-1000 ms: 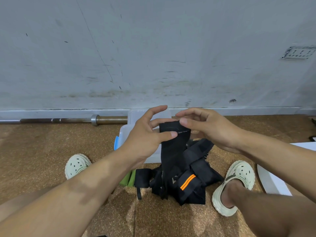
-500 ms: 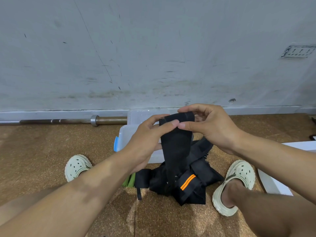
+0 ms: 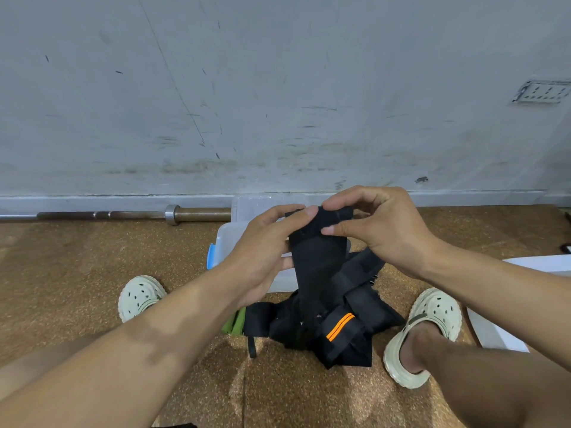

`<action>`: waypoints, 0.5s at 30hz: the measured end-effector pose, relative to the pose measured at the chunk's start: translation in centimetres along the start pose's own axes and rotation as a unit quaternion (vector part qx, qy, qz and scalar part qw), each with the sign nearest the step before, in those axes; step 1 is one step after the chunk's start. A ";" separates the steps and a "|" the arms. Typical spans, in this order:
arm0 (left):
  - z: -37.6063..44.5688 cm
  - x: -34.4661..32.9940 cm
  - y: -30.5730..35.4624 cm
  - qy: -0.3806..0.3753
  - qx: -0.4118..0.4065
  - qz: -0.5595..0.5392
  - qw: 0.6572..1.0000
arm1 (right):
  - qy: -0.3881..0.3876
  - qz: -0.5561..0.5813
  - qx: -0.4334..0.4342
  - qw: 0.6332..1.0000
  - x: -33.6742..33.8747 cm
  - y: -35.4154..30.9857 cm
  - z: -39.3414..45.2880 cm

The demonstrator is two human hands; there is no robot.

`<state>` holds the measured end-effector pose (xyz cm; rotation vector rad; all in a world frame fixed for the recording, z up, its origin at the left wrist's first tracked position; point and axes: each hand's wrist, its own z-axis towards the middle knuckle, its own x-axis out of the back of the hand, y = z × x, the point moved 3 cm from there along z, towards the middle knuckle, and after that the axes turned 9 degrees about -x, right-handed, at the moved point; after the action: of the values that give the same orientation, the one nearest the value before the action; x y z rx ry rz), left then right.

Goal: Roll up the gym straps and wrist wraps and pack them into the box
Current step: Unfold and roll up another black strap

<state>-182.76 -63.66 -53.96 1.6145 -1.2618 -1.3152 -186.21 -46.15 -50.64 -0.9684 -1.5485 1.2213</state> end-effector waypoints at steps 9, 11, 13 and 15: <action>0.1 0.5 0.6 -0.001 -0.020 -0.019 1.000 | -0.141 0.089 -0.172 0.971 0.2 1.3 0.5; 0.1 0.5 0.7 -0.007 -0.031 -0.014 0.999 | -0.167 0.084 -0.197 0.962 0.2 1.9 0.3; 0.1 0.6 0.5 -0.008 -0.042 -0.006 0.999 | -0.160 0.074 -0.195 0.965 0.3 2.1 0.3; 0.2 0.6 0.3 -0.005 -0.052 0.001 0.999 | -0.140 0.067 -0.178 0.972 0.3 2.0 0.4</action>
<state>-183.03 -64.29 -53.93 1.5345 -1.1816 -1.3672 -186.55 -45.58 -52.59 -1.1860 -2.0007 1.2368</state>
